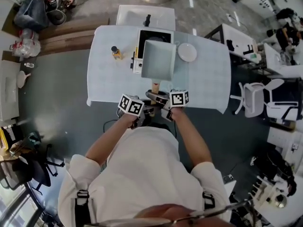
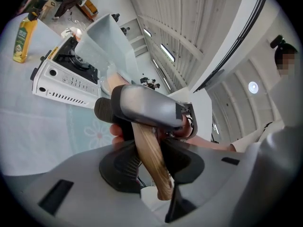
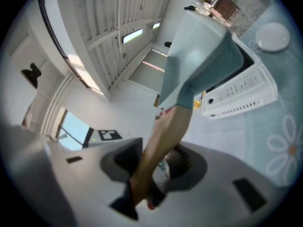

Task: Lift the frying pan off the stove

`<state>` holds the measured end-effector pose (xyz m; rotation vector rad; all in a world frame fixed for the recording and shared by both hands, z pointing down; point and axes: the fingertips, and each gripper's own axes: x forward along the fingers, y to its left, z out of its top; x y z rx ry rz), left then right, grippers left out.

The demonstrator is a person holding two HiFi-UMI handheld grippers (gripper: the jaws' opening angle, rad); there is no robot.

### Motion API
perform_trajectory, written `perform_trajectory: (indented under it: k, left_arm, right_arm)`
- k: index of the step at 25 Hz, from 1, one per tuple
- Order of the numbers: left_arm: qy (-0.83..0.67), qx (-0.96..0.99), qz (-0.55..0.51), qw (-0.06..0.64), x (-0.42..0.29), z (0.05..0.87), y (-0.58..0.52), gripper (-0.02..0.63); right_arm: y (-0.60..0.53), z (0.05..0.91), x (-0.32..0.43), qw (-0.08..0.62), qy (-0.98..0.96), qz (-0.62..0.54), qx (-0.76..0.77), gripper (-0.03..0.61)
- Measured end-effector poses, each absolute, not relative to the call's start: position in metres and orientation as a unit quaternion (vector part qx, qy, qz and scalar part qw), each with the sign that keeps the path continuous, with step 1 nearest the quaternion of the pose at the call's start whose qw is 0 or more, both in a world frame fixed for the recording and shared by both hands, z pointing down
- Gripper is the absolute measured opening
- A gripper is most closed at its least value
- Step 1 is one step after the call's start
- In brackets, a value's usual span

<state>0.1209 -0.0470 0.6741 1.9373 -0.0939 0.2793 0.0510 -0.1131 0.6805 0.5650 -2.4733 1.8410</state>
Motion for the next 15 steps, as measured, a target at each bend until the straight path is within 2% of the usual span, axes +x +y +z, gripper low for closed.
perform_trajectory:
  k: [15]
  left_arm:
    - [-0.058, 0.827, 0.106, 0.548, 0.09, 0.642, 0.045, 0.15]
  right_arm:
    - [-0.019, 0.647, 0.018, 0.01, -0.807, 0.567, 0.164, 0.166]
